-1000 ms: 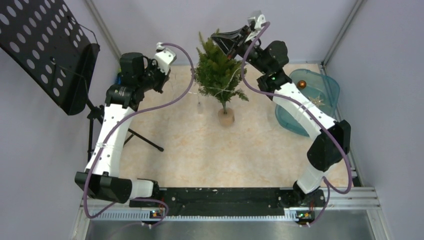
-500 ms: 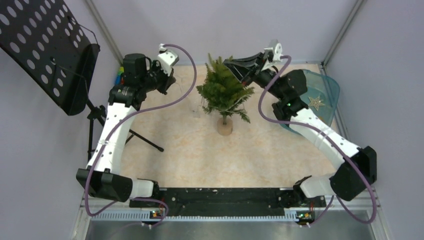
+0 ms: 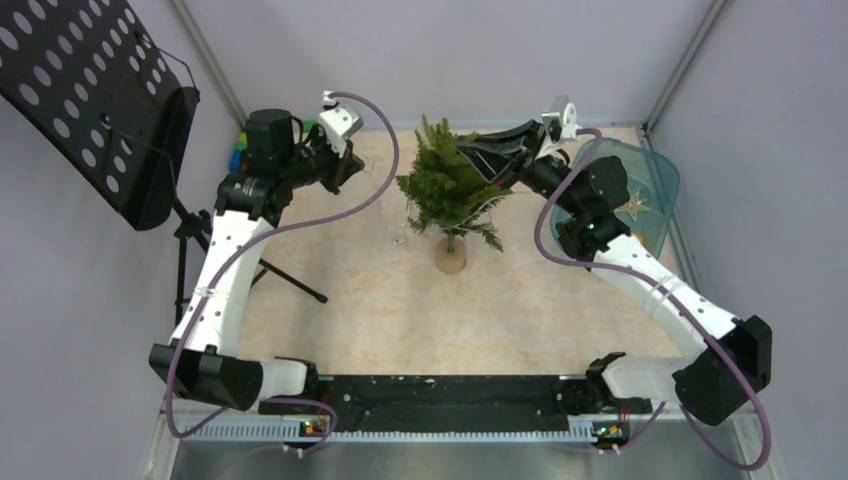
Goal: Decorate the small christmas tree
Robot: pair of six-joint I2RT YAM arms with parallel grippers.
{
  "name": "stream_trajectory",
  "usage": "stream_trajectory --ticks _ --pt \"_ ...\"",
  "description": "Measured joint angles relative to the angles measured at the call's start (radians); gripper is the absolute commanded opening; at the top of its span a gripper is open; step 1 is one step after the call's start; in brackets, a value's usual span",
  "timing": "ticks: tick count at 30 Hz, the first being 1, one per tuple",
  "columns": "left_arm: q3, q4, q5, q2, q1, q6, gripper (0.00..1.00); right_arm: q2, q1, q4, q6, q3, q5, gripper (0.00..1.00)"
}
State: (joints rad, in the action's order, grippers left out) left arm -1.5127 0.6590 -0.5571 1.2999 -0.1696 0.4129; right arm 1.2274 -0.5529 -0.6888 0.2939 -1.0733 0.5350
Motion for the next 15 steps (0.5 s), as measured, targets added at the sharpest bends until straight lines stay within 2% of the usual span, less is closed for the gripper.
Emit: stream_trajectory --ticks 4,15 --pt "-0.011 -0.015 -0.001 0.039 -0.002 -0.021 0.0 0.014 0.0 0.041 0.022 -0.029 0.039 0.38" --pt "-0.013 -0.032 -0.008 0.057 -0.002 -0.054 0.0 -0.006 -0.001 0.146 0.02 -0.074 0.111 0.55"
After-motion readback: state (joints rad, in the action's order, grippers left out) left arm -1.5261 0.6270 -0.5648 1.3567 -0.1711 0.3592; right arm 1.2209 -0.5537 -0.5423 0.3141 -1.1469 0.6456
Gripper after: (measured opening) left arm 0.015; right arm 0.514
